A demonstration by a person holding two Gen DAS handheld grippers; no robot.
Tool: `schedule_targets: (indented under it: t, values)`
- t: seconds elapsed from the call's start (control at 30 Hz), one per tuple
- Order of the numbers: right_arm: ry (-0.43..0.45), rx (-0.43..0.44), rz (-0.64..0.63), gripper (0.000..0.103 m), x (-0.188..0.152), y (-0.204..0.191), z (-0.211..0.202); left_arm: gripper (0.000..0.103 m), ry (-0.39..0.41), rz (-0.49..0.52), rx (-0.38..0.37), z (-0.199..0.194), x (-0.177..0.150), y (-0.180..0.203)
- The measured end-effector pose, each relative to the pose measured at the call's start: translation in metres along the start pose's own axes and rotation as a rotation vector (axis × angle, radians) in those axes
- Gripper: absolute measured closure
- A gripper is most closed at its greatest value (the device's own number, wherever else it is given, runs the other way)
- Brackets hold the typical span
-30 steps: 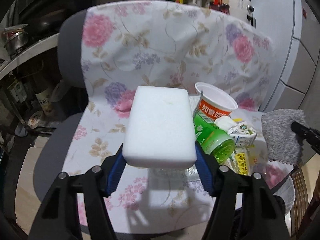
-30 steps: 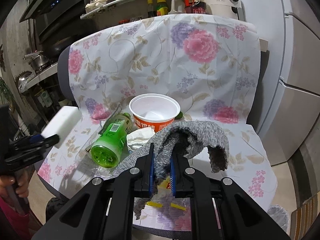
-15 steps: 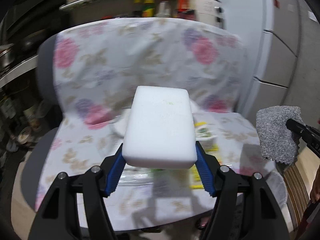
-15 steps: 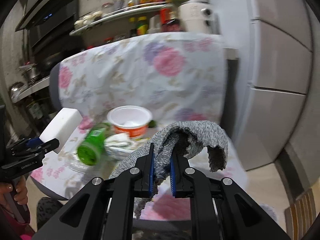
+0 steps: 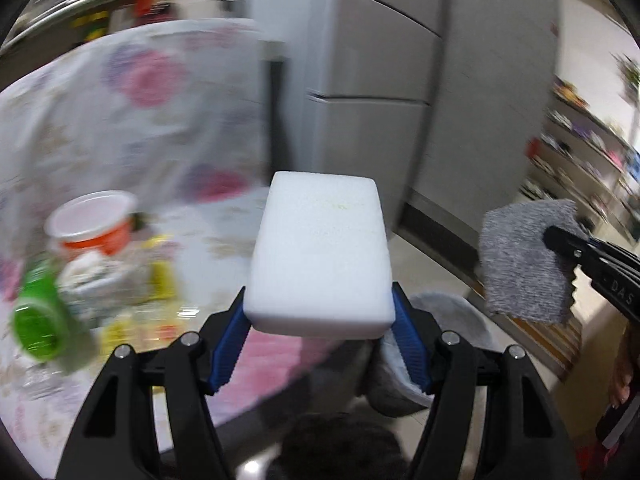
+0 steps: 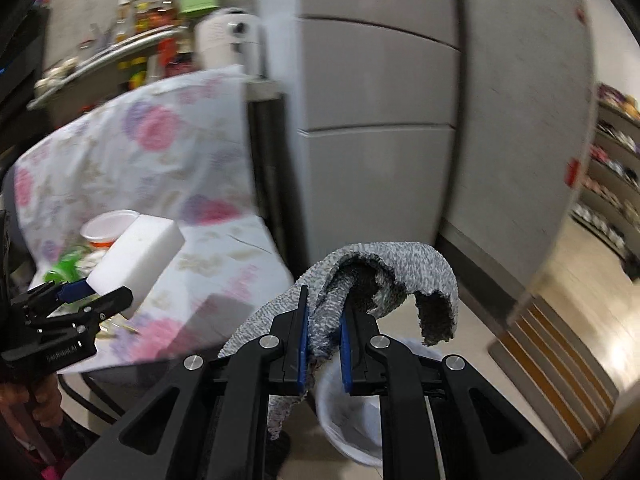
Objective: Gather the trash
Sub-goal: 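Carry both items over the bin and open both grippers to drop them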
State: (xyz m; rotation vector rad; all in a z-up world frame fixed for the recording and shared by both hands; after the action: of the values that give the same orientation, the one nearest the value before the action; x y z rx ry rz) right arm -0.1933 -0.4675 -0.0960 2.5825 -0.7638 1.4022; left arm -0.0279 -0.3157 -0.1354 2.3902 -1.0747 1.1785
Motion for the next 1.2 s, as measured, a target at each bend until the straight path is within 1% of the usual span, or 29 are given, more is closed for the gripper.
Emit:
schedule_targets:
  t: [0.07,0.23,0.3,0.4,0.47,0.53,0.57,0.63,0.67,0.7,0.73,0.77,0.83,0.9,1.03,1.1,1.17,1.2]
  values:
    - [-0.024,-0.032,0.022,0.090,-0.017,0.021,-0.001,0.037,-0.003,0.048,-0.037,0.008,-0.004,0.027]
    - [-0.063,-0.059,0.084,0.090,-0.043,0.065,0.003,0.036,-0.005,0.142,-0.108,0.031,-0.009,0.086]
    - [-0.076,-0.063,0.097,0.090,-0.048,0.075,0.008,0.036,-0.008,0.166,-0.124,0.040,-0.008,0.100]
    - [-0.098,-0.067,0.124,0.090,-0.055,0.095,0.019,0.035,-0.037,0.187,-0.150,0.058,-0.010,0.124]
    - [-0.109,-0.071,0.136,0.090,-0.058,0.104,0.025,0.035,-0.045,0.200,-0.153,0.065,-0.010,0.134]
    - [-0.115,-0.071,0.152,0.089,-0.061,0.113,0.033,0.035,-0.055,0.206,-0.155,0.077,-0.008,0.139]
    - [-0.118,-0.071,0.161,0.086,-0.063,0.118,0.037,0.034,-0.060,0.208,-0.154,0.083,-0.007,0.142]
    - [-0.121,-0.075,0.180,0.083,-0.065,0.128,0.044,0.029,-0.071,0.218,-0.146,0.089,-0.003,0.147]
    - [-0.119,-0.076,0.189,0.080,-0.065,0.132,0.047,0.027,-0.073,0.221,-0.145,0.091,-0.003,0.148]
    - [-0.117,-0.076,0.199,0.073,-0.065,0.136,0.050,0.021,-0.076,0.223,-0.143,0.093,-0.003,0.149]
    - [-0.118,-0.075,0.208,0.069,-0.065,0.140,0.053,0.020,-0.079,0.219,-0.143,0.097,-0.002,0.150]
    - [-0.118,-0.077,0.218,0.063,-0.066,0.143,0.056,0.020,-0.084,0.214,-0.150,0.100,-0.001,0.150]
    - [-0.116,-0.076,0.230,0.061,-0.066,0.148,0.058,0.020,-0.088,0.202,-0.152,0.101,0.001,0.148]
    - [-0.113,-0.073,0.238,0.055,-0.065,0.150,0.058,0.020,-0.083,0.186,-0.151,0.100,0.004,0.142]
    - [-0.109,-0.072,0.242,0.053,-0.061,0.148,0.055,0.020,-0.073,0.153,-0.130,0.096,0.009,0.127]
    - [-0.106,-0.056,0.240,0.053,-0.055,0.145,0.049,0.020,-0.061,0.143,-0.114,0.089,0.011,0.118]
    - [-0.104,-0.045,0.204,0.053,-0.044,0.135,0.038,0.020,-0.046,0.129,-0.095,0.081,0.013,0.106]
    - [-0.099,-0.040,0.158,0.052,-0.035,0.128,0.030,0.020,-0.040,0.121,-0.091,0.078,0.014,0.103]
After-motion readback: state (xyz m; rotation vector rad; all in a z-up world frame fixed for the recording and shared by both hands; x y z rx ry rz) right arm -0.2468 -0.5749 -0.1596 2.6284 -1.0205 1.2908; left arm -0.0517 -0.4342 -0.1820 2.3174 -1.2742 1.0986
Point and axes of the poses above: each gripper's, at about its wrist camera, not at the fingertips, and z roughly the way its jaws point, y to its right, x to its top, the point moved 3 cm from there along z, roughly the way its jaws point, and after that the axes turned 13 degrees about x, right-handed, at the moved point
